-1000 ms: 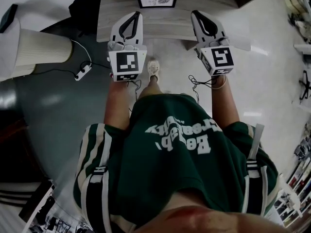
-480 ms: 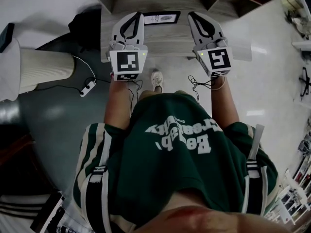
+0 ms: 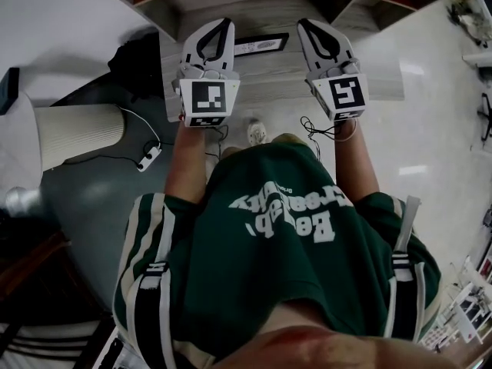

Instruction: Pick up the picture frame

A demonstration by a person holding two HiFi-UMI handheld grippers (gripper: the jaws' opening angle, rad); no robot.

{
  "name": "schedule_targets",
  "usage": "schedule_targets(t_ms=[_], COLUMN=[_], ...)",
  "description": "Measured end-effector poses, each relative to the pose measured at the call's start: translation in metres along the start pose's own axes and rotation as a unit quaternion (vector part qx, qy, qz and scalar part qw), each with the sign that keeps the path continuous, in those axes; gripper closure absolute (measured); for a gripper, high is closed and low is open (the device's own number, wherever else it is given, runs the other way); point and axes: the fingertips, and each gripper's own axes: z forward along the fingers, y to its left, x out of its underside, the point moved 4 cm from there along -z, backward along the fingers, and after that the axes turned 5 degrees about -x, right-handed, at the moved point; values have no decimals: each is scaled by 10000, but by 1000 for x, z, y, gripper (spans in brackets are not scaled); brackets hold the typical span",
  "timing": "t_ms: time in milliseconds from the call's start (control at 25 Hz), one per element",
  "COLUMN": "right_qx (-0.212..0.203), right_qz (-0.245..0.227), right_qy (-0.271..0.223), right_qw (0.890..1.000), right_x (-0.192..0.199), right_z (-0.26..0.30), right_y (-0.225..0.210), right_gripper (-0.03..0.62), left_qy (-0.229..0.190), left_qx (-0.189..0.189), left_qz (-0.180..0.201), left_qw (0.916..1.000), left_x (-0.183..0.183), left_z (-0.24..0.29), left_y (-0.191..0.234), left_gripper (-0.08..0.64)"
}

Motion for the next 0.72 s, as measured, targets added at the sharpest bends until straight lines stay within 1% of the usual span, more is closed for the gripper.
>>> schedule_targets(t_ms=[320,520,720], right_qx=[136,141,171], right_qz=[41,31,61], right_qy=[38,95,123], right_qw=[9999,9999,9998], right_x=[4,5,11], right_z=[30,36,34], right_y=[-16,-19,-26], right_gripper=[555,555,555], left_qy=[100,63,128], left_qx=[323,331,353], left_qz=[89,84,18], left_qw=[9994,9994,9993], left_x=[9,10,16], left_z=[32,41,48], left_y=[12,18,14], left_gripper=[543,543,543])
